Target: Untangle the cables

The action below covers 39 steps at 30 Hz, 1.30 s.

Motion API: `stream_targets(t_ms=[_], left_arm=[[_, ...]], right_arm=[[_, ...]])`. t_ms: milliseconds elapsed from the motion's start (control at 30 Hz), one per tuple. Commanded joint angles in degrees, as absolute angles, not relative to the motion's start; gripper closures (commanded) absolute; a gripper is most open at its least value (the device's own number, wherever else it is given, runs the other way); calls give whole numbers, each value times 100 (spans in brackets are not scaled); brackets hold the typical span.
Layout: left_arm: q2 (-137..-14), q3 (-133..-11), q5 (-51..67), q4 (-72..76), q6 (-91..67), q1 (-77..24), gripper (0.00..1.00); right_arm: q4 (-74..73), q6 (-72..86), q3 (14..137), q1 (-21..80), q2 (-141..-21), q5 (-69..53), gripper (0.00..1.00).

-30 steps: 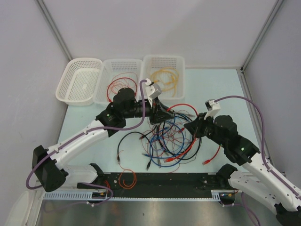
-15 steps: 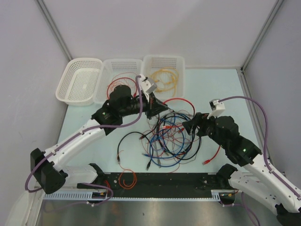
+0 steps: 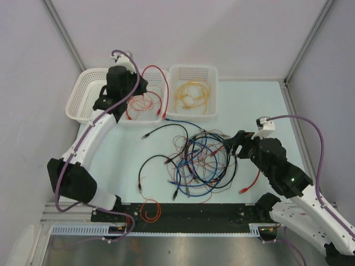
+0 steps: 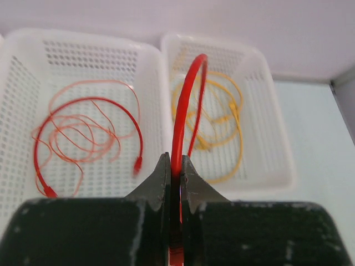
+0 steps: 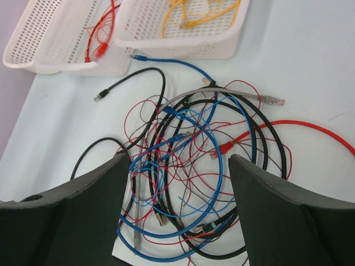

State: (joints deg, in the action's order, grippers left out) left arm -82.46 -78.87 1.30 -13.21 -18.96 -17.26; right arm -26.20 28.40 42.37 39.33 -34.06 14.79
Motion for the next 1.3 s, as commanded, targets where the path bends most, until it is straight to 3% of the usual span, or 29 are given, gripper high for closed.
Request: stream_targets(t_ms=[0, 167, 600, 667, 700, 733, 767, 800, 833, 967, 1133, 1267], left_arm=[[-8752, -8963, -614, -1212, -2285, -1486, 100], [-9570, -10324, -827, -1669, -2162, -1319, 100], [-10801, -10863, -1363, -2416, -1995, -1064, 100], [-10933, -10933, -1554, -2627, -2030, -1055, 85], [-10934, -10942, -1582, -2671, -2039, -1055, 68], [-10829, -10925, -1626, -2672, -2048, -1055, 39], [-10724, -10881, -1722, -2663, -2065, -1063, 26], [-10601, -10829, -1740, -2637, -2092, -1063, 7], [-10452, -10776, -1740, -2602, -2092, -1072, 0], [-9198, -10215, -1854, -2146, -1908, -1344, 1], [-8026, -9152, -1881, -1793, -1609, -2520, 0], [-7200, -7459, -1776, -1574, -1713, -3637, 0]], right_arm=[[-2505, 2681, 4447, 3806, -3594, 1538, 22], [-2408, 2663, 4447, 3569, -3840, 1319, 23], [-2171, 2496, 4351, 2848, -4315, 677, 24], [-2162, 2479, 4342, 2769, -4324, 624, 24], [-2153, 2479, 4342, 2760, -4324, 607, 24], [-2162, 2479, 4342, 2742, -4324, 589, 24], [-2153, 2479, 4342, 2725, -4324, 580, 24], [-2162, 2479, 4342, 2733, -4324, 589, 24], [-2153, 2479, 4333, 2725, -4333, 571, 24], [-2066, 2540, 4333, 2716, -4333, 519, 25], [-2013, 2707, 4280, 2733, -4377, 274, 27], [-2205, 2742, 4201, 2847, -4412, 132, 27]])
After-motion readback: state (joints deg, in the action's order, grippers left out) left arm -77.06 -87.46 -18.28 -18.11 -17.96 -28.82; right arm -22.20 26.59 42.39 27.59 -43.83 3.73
